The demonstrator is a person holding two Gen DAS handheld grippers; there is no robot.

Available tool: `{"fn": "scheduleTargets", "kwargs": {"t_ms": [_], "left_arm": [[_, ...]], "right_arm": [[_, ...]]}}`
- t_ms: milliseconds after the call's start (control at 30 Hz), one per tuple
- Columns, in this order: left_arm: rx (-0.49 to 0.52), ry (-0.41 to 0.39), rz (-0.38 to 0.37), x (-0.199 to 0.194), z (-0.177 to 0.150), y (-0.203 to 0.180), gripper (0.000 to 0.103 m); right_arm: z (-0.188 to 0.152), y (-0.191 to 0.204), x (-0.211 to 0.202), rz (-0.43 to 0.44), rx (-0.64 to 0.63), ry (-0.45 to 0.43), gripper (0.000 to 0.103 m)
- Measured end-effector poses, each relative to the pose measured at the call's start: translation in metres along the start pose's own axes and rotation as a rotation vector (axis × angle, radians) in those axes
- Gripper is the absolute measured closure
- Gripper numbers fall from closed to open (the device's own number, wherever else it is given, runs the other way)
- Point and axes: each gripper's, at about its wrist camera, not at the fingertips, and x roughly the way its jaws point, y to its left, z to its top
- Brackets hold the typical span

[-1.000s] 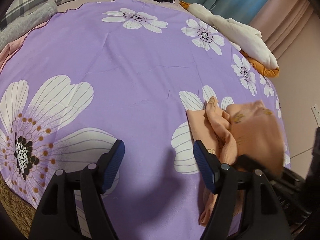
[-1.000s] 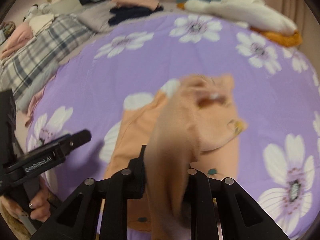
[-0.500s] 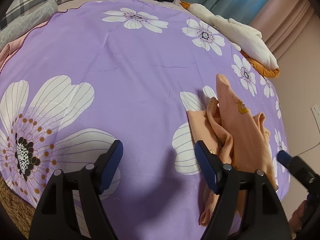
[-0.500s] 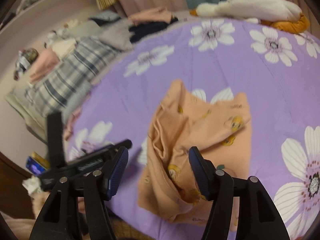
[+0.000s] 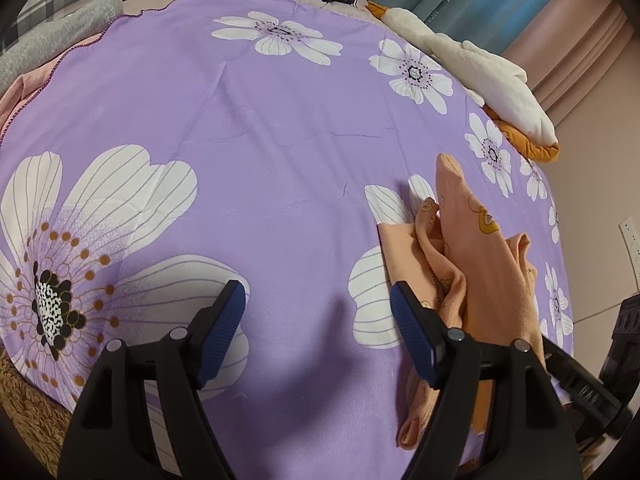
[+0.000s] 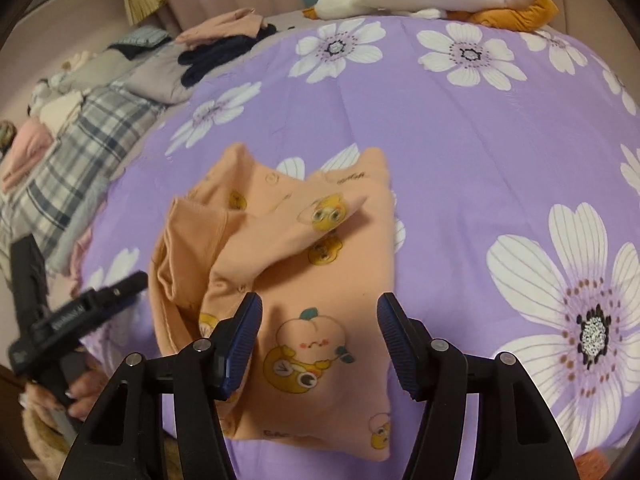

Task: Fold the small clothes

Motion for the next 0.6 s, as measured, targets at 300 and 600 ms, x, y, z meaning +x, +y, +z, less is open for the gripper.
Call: {"fn": "scheduleTargets", "kwargs": {"t_ms": [300, 600], "left_arm": [[-0.019, -0.004, -0.01, -0.003, 0.001, 0.005, 0.023], [-0.017, 0.003, -0.031, -0.004, 0.0, 0.004, 0.023]], "right_arm": [[-0.002, 0.045, 0.015, 0.038, -0.131, 0.012, 0.04], [0.013, 0.059, 0.039, 0.051, -0.173, 0.013, 0.04]]}}
